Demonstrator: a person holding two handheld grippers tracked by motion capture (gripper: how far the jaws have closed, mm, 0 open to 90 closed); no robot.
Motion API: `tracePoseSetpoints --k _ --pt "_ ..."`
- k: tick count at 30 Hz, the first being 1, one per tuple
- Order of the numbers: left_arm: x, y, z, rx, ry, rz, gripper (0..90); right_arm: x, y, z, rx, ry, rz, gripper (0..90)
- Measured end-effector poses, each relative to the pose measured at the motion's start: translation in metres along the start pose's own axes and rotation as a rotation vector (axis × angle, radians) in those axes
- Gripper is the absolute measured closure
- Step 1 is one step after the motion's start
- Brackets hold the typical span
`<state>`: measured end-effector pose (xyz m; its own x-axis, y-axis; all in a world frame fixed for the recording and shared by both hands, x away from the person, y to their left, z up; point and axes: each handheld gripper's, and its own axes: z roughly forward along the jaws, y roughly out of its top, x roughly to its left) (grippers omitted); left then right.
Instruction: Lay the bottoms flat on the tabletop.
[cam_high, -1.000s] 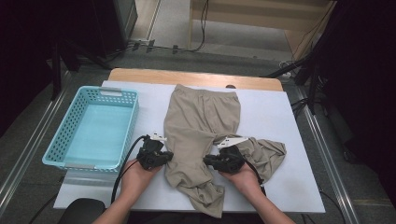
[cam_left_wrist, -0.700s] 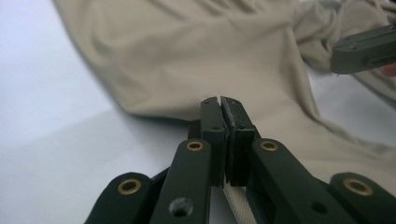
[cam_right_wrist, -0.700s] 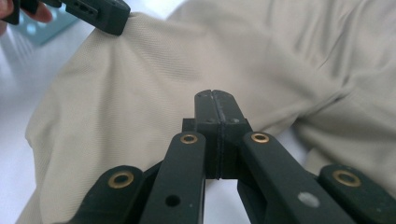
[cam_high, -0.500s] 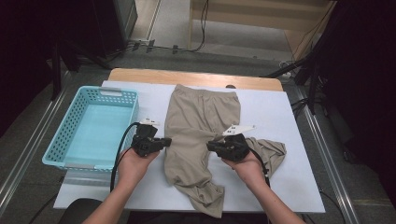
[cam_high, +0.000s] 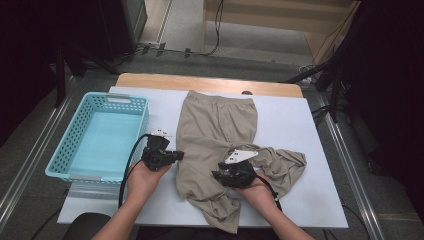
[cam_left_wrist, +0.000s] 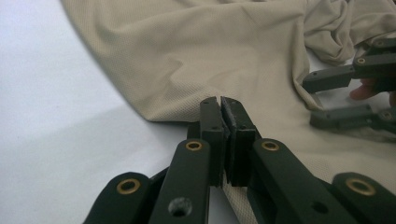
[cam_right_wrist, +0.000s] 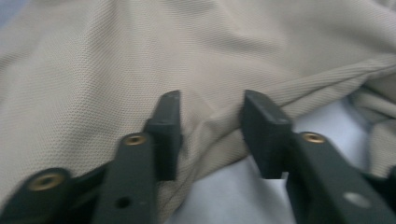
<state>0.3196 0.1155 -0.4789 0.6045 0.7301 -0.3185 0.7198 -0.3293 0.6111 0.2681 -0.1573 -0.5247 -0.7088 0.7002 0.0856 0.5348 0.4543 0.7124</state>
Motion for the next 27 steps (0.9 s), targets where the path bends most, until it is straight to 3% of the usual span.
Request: tracePoseSetpoints --k 2,6,10,12,13,16,20,23,27 --pt "0.001 -0.001 0.001 0.012 -0.007 -0.009 88.2 -0.002 -0.001 0.0 -0.004 -0.016 0.005 81.6" --pt "0.002 0.0 -0.003 0.0 -0.011 -0.024 88.3 -0.011 0.008 -0.002 0.041 0.031 0.044 84.7" --pt "0.002 0.011 -0.015 -0.071 -0.01 -0.031 88.2 -0.019 0.028 -0.021 -0.061 0.044 0.053 84.4" --pt "0.002 0.022 -0.015 -0.092 -0.039 -0.051 88.2 -0.026 0.039 -0.027 -0.087 0.035 0.05 84.2" --pt "0.001 0.029 -0.015 -0.099 -0.04 -0.039 88.1 -0.029 0.043 -0.027 -0.095 0.03 0.049 84.2" --pt "0.0 0.046 -0.012 -0.1 0.012 0.007 88.2 -0.044 0.058 -0.022 -0.114 0.024 0.073 84.2" --pt "0.009 0.069 -0.01 -0.145 0.044 -0.016 88.2 -0.062 0.072 -0.011 -0.117 0.006 0.1 84.2" --pt "0.013 0.086 -0.006 -0.165 0.094 0.011 88.3 -0.072 0.083 -0.004 -0.13 -0.004 0.123 84.2" --pt "0.029 0.099 0.002 -0.209 0.125 -0.012 88.0 -0.086 0.097 0.007 -0.139 -0.073 0.132 83.3"
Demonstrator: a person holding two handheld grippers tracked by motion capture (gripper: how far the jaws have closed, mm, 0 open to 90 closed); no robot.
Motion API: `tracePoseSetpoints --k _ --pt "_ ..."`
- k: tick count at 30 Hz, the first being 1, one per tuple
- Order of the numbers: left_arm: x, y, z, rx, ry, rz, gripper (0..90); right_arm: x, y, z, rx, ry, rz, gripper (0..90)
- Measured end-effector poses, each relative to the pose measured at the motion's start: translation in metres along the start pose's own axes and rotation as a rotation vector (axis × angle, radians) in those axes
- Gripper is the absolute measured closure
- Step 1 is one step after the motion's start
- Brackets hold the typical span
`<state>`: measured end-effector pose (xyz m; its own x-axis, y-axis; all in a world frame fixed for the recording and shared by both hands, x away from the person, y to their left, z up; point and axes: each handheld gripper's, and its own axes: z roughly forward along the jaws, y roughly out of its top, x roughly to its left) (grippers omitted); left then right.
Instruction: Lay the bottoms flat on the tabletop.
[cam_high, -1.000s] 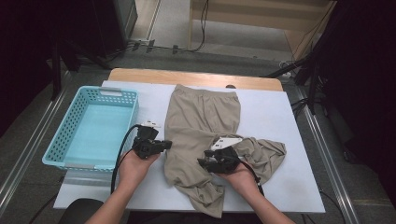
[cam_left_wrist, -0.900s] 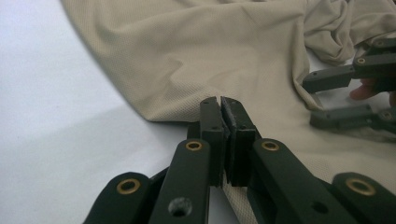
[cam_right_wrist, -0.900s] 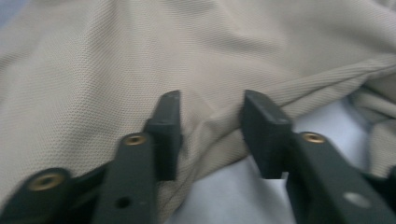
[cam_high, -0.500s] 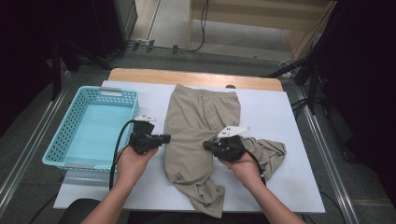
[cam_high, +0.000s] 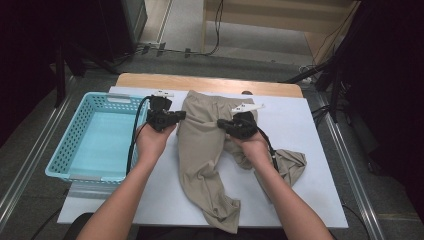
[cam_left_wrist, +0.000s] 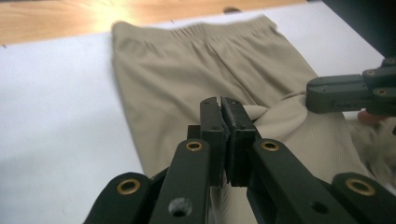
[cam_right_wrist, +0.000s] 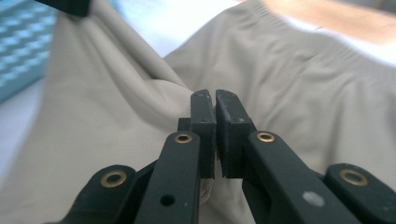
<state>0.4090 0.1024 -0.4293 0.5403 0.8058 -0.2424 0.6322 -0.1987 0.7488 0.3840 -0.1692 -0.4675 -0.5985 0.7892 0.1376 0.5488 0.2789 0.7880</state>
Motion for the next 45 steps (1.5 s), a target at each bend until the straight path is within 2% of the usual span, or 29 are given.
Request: tracePoseSetpoints --k 1,2,3,5,7,10,12,15,17,21,22,25,29,33,35,38,40,43,45 --pt "0.002 -0.001 0.002 -0.006 0.004 -0.004 80.9 -0.003 0.003 0.006 0.01 -0.037 -0.005 77.5" --pt "0.005 -0.002 0.005 0.017 -0.016 -0.02 75.0 -0.003 0.003 0.008 0.014 -0.06 -0.007 72.1" --pt "0.004 -0.004 0.006 0.035 -0.035 -0.023 70.9 -0.004 0.003 0.009 0.012 -0.076 -0.004 71.6" --pt "0.0 -0.011 0.006 0.07 -0.033 0.022 63.6 -0.004 0.003 0.005 0.011 -0.06 0.013 69.7" --pt "-0.004 -0.019 0.003 0.073 -0.036 0.048 58.7 0.0 0.001 0.0 0.014 -0.056 -0.006 67.7" --pt "-0.008 -0.032 -0.003 0.095 -0.085 0.047 49.6 0.007 -0.004 -0.01 0.016 -0.032 -0.025 66.8" --pt "-0.01 -0.04 -0.008 0.094 -0.097 0.061 48.5 0.014 -0.01 -0.017 0.02 -0.013 -0.039 66.7" --pt "-0.011 -0.05 -0.013 0.084 -0.122 0.064 44.7 0.022 -0.022 -0.028 0.027 0.035 -0.054 67.1" --pt "-0.012 -0.056 -0.015 0.084 -0.133 0.064 43.5 0.026 -0.032 -0.033 0.03 0.047 -0.056 67.1" --pt "-0.015 -0.074 -0.019 0.098 -0.127 0.081 43.0 0.032 -0.046 -0.042 0.054 0.066 -0.074 66.2" --pt "-0.016 -0.079 -0.02 0.099 -0.131 0.072 43.0 0.034 -0.048 -0.044 0.056 0.073 -0.076 65.0" --pt "-0.018 -0.087 -0.022 0.116 -0.138 0.069 43.0 0.043 -0.057 -0.05 0.056 0.097 -0.09 61.5" --pt "-0.024 -0.096 -0.022 0.138 -0.133 0.092 42.9 0.058 -0.074 -0.053 0.079 0.119 -0.116 60.4" --pt "-0.028 -0.105 -0.018 0.158 -0.117 0.088 43.0 0.069 -0.085 -0.052 0.098 0.145 -0.117 58.0" --pt "-0.029 -0.11 -0.013 0.165 -0.102 0.084 43.2 0.072 -0.087 -0.047 0.1 0.155 -0.123 54.8" --pt "-0.028 -0.114 -0.006 0.197 -0.076 0.093 44.5 0.074 -0.087 -0.04 0.107 0.156 -0.12 54.8" --pt "-0.027 -0.115 -0.003 0.197 -0.086 0.069 48.5 0.073 -0.088 -0.034 0.114 0.157 -0.113 58.8" --pt "-0.029 -0.116 0.001 0.193 -0.094 0.057 58.7 0.069 -0.087 -0.025 0.152 0.157 -0.082 78.1" --pt "-0.032 -0.115 0.002 0.22 -0.098 0.055 69.2 0.064 -0.086 -0.023 0.187 0.16 -0.064 83.7"
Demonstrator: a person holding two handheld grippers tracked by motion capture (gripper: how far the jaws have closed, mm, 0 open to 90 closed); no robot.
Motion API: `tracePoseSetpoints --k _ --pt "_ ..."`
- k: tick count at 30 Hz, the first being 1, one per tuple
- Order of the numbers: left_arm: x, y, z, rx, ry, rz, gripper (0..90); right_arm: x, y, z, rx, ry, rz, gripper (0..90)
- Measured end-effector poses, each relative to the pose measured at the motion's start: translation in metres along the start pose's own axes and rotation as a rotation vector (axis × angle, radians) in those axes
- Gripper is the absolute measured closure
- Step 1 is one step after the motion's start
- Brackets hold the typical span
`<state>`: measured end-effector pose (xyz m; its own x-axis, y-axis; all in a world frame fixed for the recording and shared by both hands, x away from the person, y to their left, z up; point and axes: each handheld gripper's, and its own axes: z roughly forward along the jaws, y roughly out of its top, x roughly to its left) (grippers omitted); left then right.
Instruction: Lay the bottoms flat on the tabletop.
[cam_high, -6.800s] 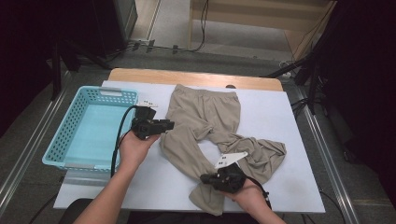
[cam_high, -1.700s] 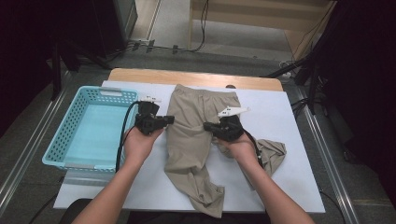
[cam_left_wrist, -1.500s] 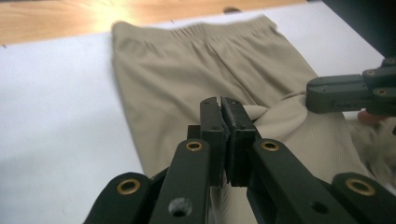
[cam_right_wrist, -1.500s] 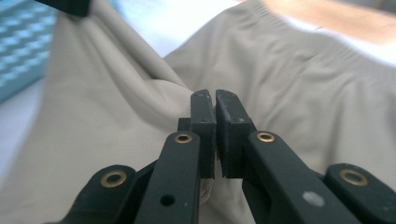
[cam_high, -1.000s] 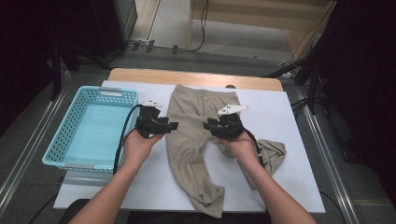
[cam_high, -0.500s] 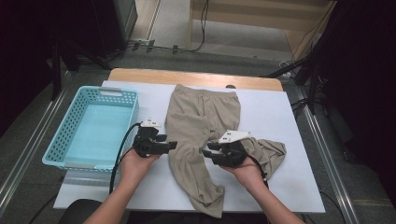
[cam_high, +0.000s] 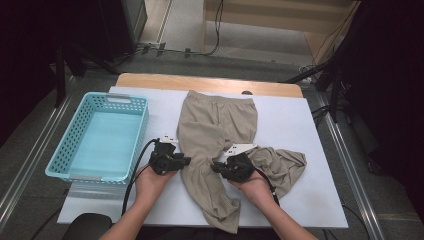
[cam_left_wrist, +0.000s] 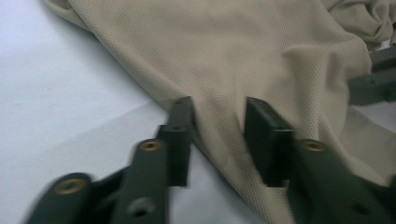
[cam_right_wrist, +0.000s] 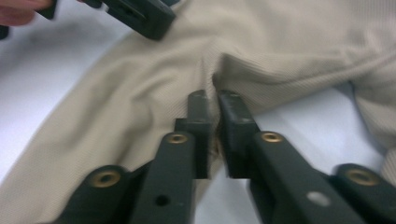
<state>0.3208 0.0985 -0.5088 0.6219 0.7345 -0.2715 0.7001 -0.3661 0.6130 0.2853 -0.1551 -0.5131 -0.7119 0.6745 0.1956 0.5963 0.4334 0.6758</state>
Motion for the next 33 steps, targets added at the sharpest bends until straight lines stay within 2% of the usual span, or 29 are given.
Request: tracePoseSetpoints --k 1,2,4,5,6,9,11,14,16,19,21,23,25,26,27,28,29,30,32,33 --pt "-0.001 0.001 0.002 0.019 -0.016 -0.002 73.6 -0.002 0.0 -0.001 0.004 0.005 0.005 84.2" --pt "-0.003 0.001 0.004 0.021 -0.022 0.0 84.0 -0.006 0.0 -0.005 0.008 -0.004 0.012 84.6" --pt "-0.003 0.001 0.005 0.024 -0.023 0.01 87.7 -0.013 -0.001 -0.015 0.003 -0.007 0.029 84.7" --pt "-0.001 0.004 0.004 0.039 -0.037 -0.009 88.3 -0.015 -0.001 -0.018 0.002 -0.002 0.038 84.7" --pt "0.001 0.006 0.003 0.04 -0.033 -0.015 88.4 -0.017 -0.002 -0.022 0.001 -0.001 0.046 84.7" --pt "0.005 0.018 -0.009 -0.025 -0.043 -0.036 88.3 -0.019 -0.002 -0.028 -0.012 -0.005 0.046 84.7" --pt "0.006 0.029 -0.02 -0.061 -0.005 -0.008 88.0 -0.018 0.003 -0.032 -0.038 -0.011 0.035 84.6" --pt "0.006 0.042 -0.026 -0.087 0.015 0.01 87.2 -0.018 0.016 -0.034 -0.077 -0.025 0.02 84.5" --pt "0.008 0.054 -0.03 -0.1 0.047 0.028 87.1 -0.019 0.027 -0.032 -0.093 -0.028 0.01 84.4" --pt "0.017 0.074 -0.036 -0.127 0.056 0.016 87.2 -0.022 0.04 -0.031 -0.114 -0.035 0.006 84.1" --pt "0.025 0.085 -0.039 -0.142 0.055 -0.003 87.2 -0.027 0.05 -0.032 -0.134 -0.044 0.009 84.0" --pt "0.03 0.094 -0.039 -0.149 0.055 -0.021 87.1 -0.036 0.06 -0.03 -0.154 -0.051 0.032 84.0" --pt "0.035 0.103 -0.038 -0.155 0.072 -0.017 87.1 -0.045 0.067 -0.026 -0.158 -0.045 0.057 84.0" --pt "0.036 0.106 -0.037 -0.161 0.08 -0.017 87.1 -0.05 0.072 -0.023 -0.158 -0.068 0.065 83.9" --pt "0.038 0.108 -0.035 -0.167 0.084 -0.02 85.6 -0.053 0.074 -0.021 -0.161 -0.086 0.069 82.0" --pt "0.039 0.109 -0.032 -0.173 0.087 -0.029 82.7 -0.058 0.077 -0.018 -0.162 -0.122 0.076 75.8" --pt "0.039 0.109 -0.031 -0.174 0.085 -0.03 73.9 -0.064 0.079 -0.015 -0.155 -0.181 0.097 72.7" --pt "0.039 0.108 -0.031 -0.16 0.07 -0.033 66.0 -0.067 0.079 -0.014 -0.146 -0.198 0.115 71.9" --pt "0.036 0.102 -0.032 -0.148 0.058 -0.007 62.8 -0.067 0.077 -0.018 -0.14 -0.182 0.129 70.0" --pt "0.034 0.099 -0.031 -0.136 0.05 0.0 60.0 -0.062 0.072 -0.02 -0.145 -0.174 0.108 69.2"
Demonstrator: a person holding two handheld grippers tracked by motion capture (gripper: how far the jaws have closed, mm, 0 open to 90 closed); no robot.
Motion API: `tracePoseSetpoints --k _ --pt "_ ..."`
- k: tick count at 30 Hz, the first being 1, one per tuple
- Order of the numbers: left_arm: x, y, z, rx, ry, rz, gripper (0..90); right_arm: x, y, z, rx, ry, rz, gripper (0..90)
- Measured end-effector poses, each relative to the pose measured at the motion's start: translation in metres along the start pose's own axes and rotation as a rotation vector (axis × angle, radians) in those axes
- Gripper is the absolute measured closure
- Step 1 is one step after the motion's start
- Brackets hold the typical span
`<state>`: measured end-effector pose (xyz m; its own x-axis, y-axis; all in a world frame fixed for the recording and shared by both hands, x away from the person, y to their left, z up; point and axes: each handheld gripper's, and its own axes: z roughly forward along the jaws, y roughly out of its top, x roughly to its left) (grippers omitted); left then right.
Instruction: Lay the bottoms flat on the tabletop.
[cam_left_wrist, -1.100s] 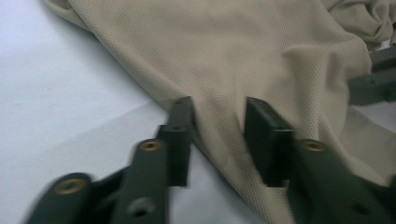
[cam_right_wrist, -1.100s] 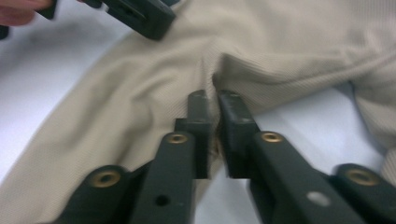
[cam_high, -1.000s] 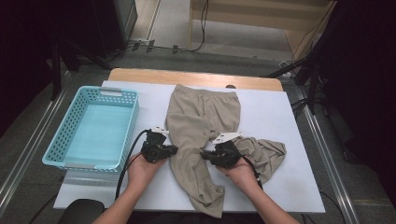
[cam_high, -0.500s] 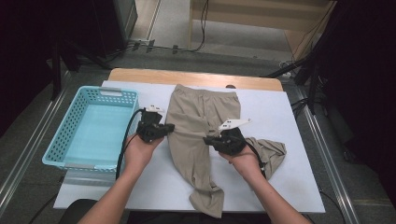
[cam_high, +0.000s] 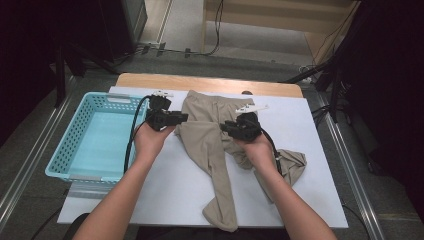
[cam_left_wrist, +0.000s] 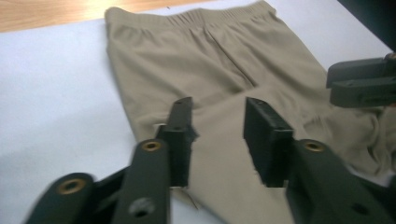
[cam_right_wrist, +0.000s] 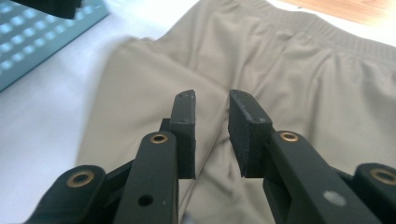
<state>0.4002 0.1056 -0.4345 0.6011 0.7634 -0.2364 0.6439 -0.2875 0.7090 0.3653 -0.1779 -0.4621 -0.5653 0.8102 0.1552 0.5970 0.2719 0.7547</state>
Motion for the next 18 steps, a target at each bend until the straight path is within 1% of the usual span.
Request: tracePoseSetpoints --k 1,2,3,5,6,8,9,10,11,12,14,15,17,18 --pt "-0.001 -0.003 0.0 0.008 -0.004 -0.001 57.2 0.003 -0.004 -0.003 0.007 0.001 -0.026 68.5" --pt "-0.002 -0.006 0.0 0.023 -0.015 0.006 53.8 0.006 -0.007 -0.004 0.013 0.005 -0.038 68.2" --pt "-0.004 -0.011 0.0 0.026 -0.026 0.007 50.6 0.01 -0.012 -0.007 0.021 0.018 -0.05 66.8" --pt "-0.007 -0.021 -0.002 0.01 -0.035 0.015 47.9 0.019 -0.023 -0.012 0.032 0.047 -0.072 66.3" --pt "-0.008 -0.027 -0.003 0.007 -0.05 0.011 47.7 0.023 -0.027 -0.013 0.035 0.055 -0.075 65.7" --pt "-0.01 -0.035 -0.001 0.016 -0.059 0.006 45.5 0.032 -0.037 -0.016 0.045 0.075 -0.087 64.3" --pt "-0.011 -0.038 -0.001 0.024 -0.063 0.009 44.7 0.038 -0.043 -0.017 0.055 0.085 -0.101 63.6" --pt "-0.012 -0.043 0.001 0.036 -0.054 0.02 44.7 0.041 -0.046 -0.018 0.06 0.093 -0.112 63.1" --pt "-0.013 -0.047 0.002 0.044 -0.051 0.021 44.8 0.046 -0.052 -0.02 0.068 0.099 -0.123 62.4" --pt "-0.014 -0.051 0.004 0.051 -0.057 0.019 44.8 0.05 -0.057 -0.022 0.072 0.102 -0.127 61.9" --pt "-0.016 -0.058 0.006 0.067 -0.051 0.021 45.7 0.056 -0.065 -0.025 0.077 0.115 -0.133 59.6" --pt "-0.016 -0.06 0.007 0.07 -0.053 0.015 45.8 0.061 -0.072 -0.029 0.084 0.119 -0.139 58.7" --pt "-0.017 -0.065 0.012 0.082 -0.055 0.013 45.9 0.066 -0.083 -0.035 0.083 0.127 -0.173 55.9" --pt "-0.019 -0.066 0.016 0.097 -0.044 0.031 46.7 0.068 -0.087 -0.037 0.085 0.123 -0.189 55.4"
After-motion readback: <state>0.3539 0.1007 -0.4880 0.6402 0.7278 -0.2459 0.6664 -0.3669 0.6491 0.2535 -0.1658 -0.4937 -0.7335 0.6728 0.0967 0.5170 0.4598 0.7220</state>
